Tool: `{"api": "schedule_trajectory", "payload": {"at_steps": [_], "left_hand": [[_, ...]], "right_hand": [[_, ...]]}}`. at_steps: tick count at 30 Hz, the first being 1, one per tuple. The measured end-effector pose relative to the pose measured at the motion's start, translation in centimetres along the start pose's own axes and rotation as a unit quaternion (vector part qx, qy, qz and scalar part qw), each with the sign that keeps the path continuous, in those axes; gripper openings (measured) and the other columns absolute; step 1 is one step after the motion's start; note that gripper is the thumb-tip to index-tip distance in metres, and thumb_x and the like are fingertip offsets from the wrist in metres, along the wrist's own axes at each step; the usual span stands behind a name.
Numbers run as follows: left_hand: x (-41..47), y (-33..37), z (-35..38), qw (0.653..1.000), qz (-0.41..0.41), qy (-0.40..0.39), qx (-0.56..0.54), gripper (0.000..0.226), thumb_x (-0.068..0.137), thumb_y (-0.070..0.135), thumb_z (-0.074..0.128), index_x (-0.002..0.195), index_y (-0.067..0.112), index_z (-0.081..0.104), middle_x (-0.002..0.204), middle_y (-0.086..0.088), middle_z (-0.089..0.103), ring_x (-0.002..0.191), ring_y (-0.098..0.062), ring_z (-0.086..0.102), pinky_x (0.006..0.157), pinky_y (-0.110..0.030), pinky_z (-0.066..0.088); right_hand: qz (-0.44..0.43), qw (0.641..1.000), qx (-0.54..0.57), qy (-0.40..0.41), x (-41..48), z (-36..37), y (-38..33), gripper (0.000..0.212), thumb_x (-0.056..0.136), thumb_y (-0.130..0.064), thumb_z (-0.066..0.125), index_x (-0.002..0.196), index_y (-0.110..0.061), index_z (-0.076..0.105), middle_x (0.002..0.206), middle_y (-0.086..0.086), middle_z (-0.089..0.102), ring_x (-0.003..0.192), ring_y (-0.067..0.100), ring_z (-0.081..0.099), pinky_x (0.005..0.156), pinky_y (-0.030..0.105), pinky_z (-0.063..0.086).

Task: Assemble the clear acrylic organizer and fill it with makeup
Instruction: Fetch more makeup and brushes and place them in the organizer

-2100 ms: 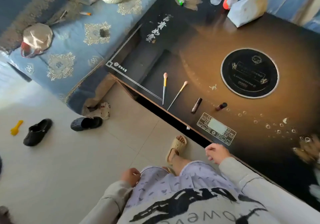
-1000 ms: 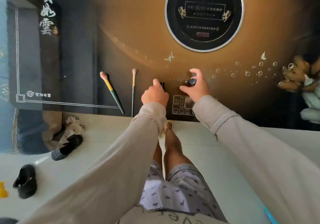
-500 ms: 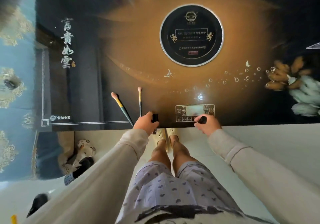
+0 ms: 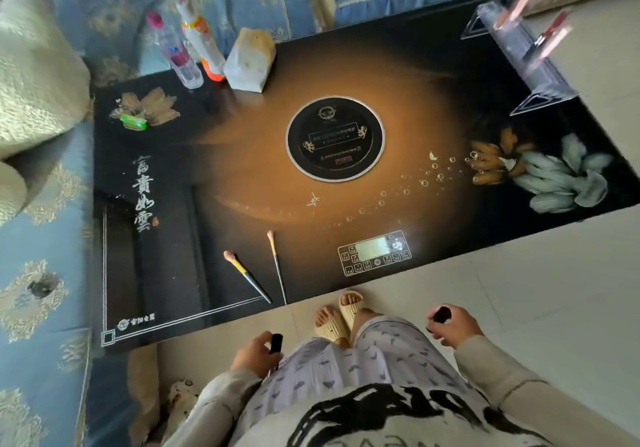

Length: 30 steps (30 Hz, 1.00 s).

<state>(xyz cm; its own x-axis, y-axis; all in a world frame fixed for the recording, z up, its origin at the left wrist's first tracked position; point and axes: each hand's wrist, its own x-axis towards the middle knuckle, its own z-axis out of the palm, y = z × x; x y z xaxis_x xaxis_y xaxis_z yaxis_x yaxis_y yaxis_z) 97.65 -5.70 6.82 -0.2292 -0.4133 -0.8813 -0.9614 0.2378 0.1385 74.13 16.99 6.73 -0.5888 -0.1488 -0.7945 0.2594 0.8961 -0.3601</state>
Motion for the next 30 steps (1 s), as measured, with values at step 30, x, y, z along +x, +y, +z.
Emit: {"api": "schedule_trajectory", "payload": {"at_steps": [30], "left_hand": [[-2.6, 30.9, 14.0, 0.914, 0.163, -0.064, 0.367, 0.048, 0.094, 0.024, 0.048, 0.14, 0.018, 0.035, 0.134, -0.008, 0.055, 0.122, -0.021, 0.053, 0.096, -0.023, 0.041]], "right_hand": [[0.205, 0.962, 0.178, 0.045, -3.0, -14.7, 27.8, 0.02, 0.084, -0.01, 0.059, 0.102, -0.005, 0.065, 0.114, 0.014, 0.064, 0.107, 0.028, 0.058, 0.089, 0.029, 0.043]]}}
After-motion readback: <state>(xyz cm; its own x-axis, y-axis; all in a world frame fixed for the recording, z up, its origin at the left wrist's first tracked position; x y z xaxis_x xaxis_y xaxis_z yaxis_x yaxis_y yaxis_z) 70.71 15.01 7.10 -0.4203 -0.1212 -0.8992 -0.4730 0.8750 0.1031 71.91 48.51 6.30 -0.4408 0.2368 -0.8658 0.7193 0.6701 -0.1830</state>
